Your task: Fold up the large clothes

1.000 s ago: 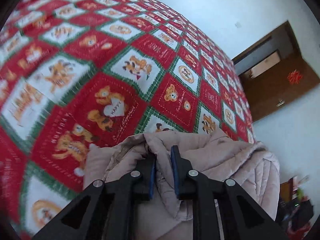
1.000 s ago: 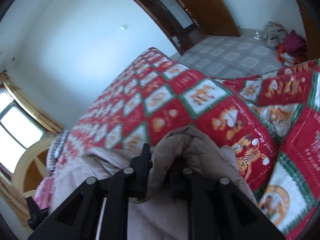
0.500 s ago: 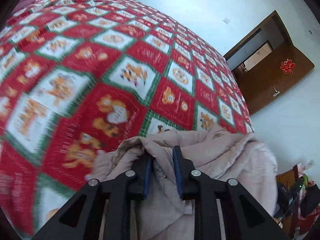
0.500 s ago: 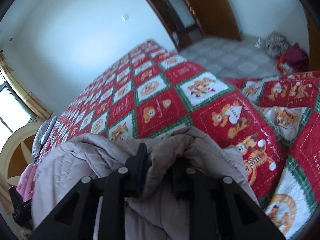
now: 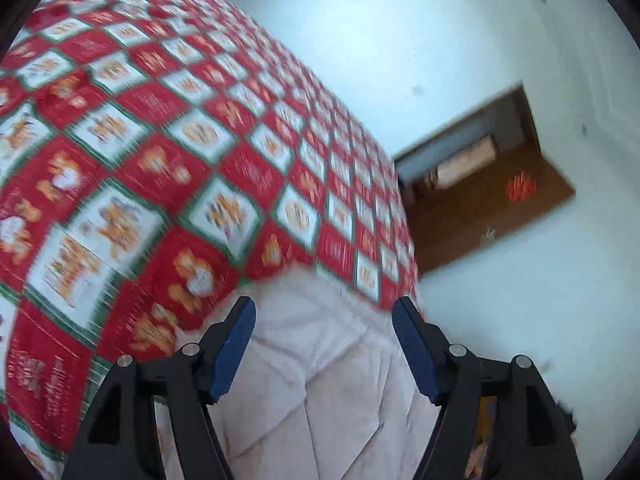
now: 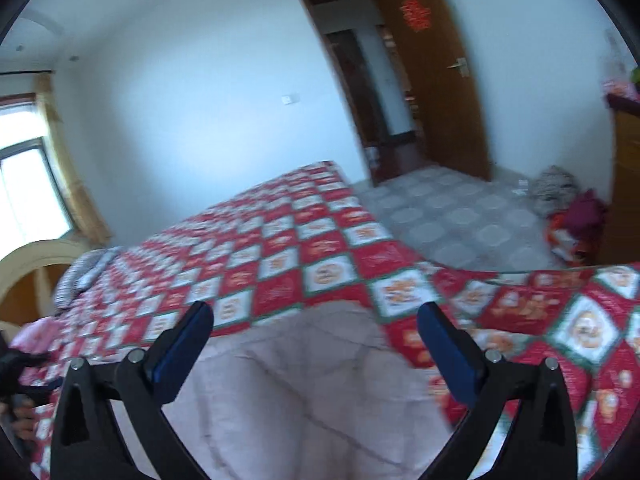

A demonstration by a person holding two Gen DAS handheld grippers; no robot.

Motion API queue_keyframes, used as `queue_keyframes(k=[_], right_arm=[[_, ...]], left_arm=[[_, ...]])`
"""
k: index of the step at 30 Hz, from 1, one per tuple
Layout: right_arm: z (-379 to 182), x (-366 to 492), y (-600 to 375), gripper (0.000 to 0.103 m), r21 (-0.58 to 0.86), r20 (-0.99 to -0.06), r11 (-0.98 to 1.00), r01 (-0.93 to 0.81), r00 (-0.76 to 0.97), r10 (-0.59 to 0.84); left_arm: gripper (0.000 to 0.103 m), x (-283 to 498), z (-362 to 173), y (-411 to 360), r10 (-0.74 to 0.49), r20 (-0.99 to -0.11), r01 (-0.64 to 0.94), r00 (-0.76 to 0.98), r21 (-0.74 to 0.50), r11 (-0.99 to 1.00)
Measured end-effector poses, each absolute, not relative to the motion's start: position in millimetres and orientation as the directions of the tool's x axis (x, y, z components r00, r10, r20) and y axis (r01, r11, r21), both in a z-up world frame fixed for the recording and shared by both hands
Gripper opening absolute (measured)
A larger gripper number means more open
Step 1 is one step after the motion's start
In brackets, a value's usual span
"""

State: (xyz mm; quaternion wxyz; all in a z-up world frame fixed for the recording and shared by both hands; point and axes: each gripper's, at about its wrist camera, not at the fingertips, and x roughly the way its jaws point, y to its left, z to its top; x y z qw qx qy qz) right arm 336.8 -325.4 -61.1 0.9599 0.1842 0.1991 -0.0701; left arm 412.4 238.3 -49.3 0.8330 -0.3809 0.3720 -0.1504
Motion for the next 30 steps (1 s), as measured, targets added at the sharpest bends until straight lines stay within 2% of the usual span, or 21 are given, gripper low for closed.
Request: queue_keyframes(k=[1,2,4,6,9,11,14,18,21,25,30], right_arm=[[-60.6,338.5,-317.7,0.074,0.302,-0.412,0.942,0.150,0.911,-0.013],[-61.9,343.2,-308.8,0.068,0.273,-0.434,0.956,0.111,0.901,0.019],[-71.1,362.3,-279.2,0.040,0.214,-0.494,0.977,0.009,0.864,0.100],[-83.4,381.2,-249.2,0.032,0.170,-0.553,0.984,-0.056,0.821,0.142],[-109.9,416.6,-210.4,0.032,0.109,-0.631,0.991,-0.076,0.765,0.128],[-133.6,440.3,-203.7,0.032,0.120,-0.685,0.992,-0.034,0.721,0.108],[-160.8,446.0,-203.3,0.032,0.094,-0.699,0.995,-0.021,0.710,0.081],[-170.6,445.3,-214.4,0.032,0.146,-0.687,0.989,-0.007,0.718,0.107],[-171.5,447.3,-213.2,0.032,0.148,-0.687,0.989,-0.008,0.719,0.109],[-175.2,453.8,-217.5,0.030,0.182,-0.689,0.983,-0.004,0.713,0.130],[-166.3,451.6,-210.2,0.030,0.128,-0.712,0.992,0.001,0.696,0.091]], left_arm=[[0.072,409.2,-43.2,240.2,-0.472,-0.524,-0.058,0.709,-0.710,0.702],[0.072,408.7,-39.0,234.1,-0.423,-0.554,-0.065,0.717,-0.657,0.751],[0.072,411.4,-33.9,197.8,-0.355,-0.619,-0.005,0.701,-0.501,0.865],[0.072,411.5,-38.0,149.8,-0.327,-0.659,0.072,0.678,-0.382,0.921],[0.072,416.0,-54.8,80.7,-0.354,-0.684,0.197,0.638,-0.300,0.933],[0.072,426.7,-68.1,53.9,-0.277,-0.707,0.181,0.651,-0.210,0.961],[0.072,442.0,-94.1,27.1,-0.194,-0.731,0.169,0.655,-0.109,0.980],[0.079,441.8,-112.4,29.6,-0.175,-0.707,0.162,0.685,-0.086,0.983],[0.080,442.8,-122.2,38.2,-0.199,-0.694,0.155,0.692,-0.126,0.980],[0.081,444.6,-128.3,29.1,-0.158,-0.700,0.138,0.696,-0.085,0.987],[0.082,445.6,-133.1,23.6,-0.113,-0.712,0.127,0.693,-0.035,0.991]])
